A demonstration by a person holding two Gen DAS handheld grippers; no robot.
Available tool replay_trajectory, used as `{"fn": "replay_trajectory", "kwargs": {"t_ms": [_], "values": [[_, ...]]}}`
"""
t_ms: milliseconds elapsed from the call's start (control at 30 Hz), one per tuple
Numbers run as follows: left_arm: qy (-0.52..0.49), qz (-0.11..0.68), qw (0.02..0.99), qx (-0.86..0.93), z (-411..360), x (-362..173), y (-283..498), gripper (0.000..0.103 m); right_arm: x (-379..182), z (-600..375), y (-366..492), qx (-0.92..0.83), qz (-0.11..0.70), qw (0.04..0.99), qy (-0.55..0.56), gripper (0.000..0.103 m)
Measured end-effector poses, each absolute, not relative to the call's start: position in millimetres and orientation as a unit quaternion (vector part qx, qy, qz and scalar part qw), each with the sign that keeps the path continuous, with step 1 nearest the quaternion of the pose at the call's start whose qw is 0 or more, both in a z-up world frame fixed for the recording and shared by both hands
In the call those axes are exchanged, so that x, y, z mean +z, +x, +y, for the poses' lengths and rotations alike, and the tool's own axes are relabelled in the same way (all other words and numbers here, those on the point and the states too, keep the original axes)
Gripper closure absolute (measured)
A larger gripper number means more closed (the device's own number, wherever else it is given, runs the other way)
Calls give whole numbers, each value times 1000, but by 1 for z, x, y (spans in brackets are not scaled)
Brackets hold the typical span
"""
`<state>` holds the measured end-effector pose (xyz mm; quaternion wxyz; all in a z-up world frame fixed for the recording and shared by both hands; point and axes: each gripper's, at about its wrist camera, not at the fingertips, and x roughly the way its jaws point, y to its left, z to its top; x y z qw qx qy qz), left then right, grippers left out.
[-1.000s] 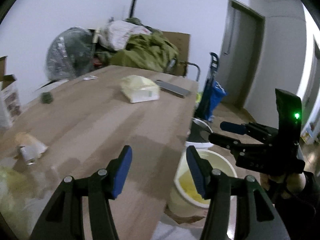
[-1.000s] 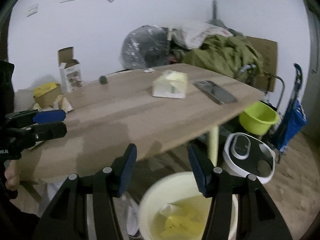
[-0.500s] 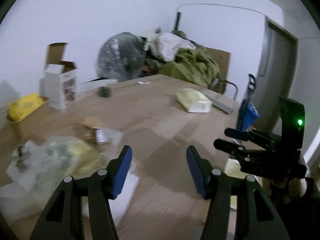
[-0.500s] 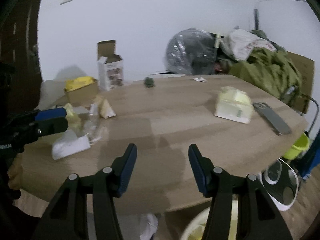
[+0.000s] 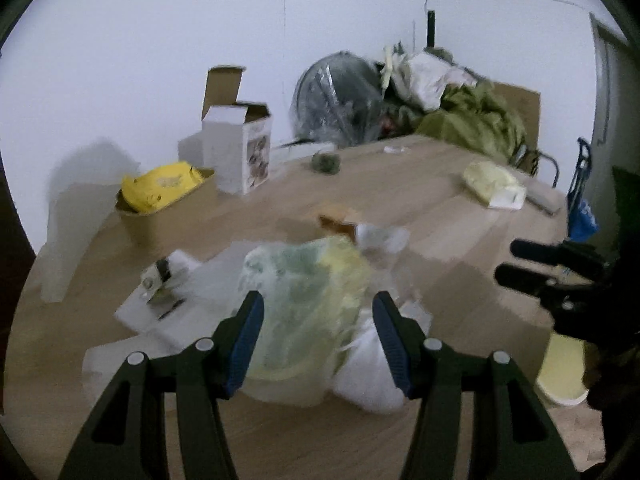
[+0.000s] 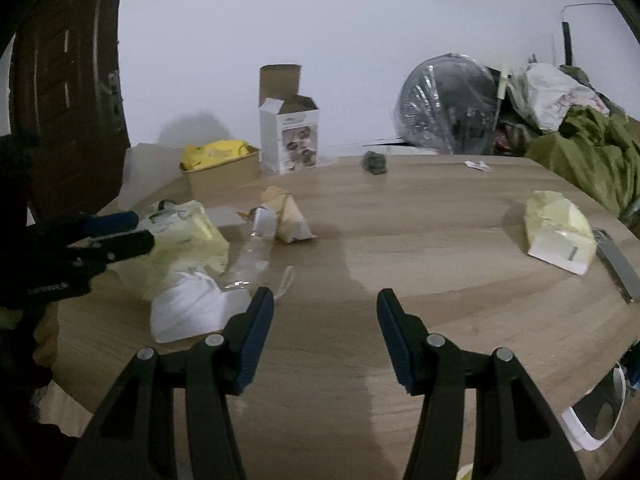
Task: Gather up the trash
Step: 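Move both tools back over the table toward the remaining trash, then grasp the clear printed bag with the left tool while the right tool grasps the white mask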
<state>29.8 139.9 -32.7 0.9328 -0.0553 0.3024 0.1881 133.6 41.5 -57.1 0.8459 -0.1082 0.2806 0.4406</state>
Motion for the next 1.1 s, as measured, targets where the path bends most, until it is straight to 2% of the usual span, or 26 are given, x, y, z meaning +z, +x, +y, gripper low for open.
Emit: {"fn": "replay_trajectory", "kwargs": {"t_ms": [333,367,400,433,533,700,1100], "values": [[-49,342,923,170,144,-50,37,47,-64,63,120,463,287,830,-120,48],[-49,344,923,169,145,-50,38,52,-64,64,119,464,288,829,-121,48],[-47,343,923,170,145,-50,37,70,-65,65,119,464,288,829,-122,48],[-46,343,922,172,145,-49,37,81,-64,65,118,464,288,829,-122,48],[-41,340,925,166,144,-48,36,91,-64,68,116,467,289,826,-124,48],[-43,316,935,158,142,-37,26,96,-67,77,111,481,291,817,-131,48],[-63,254,945,194,157,-6,-13,96,-83,124,86,535,306,771,-160,48]]}}
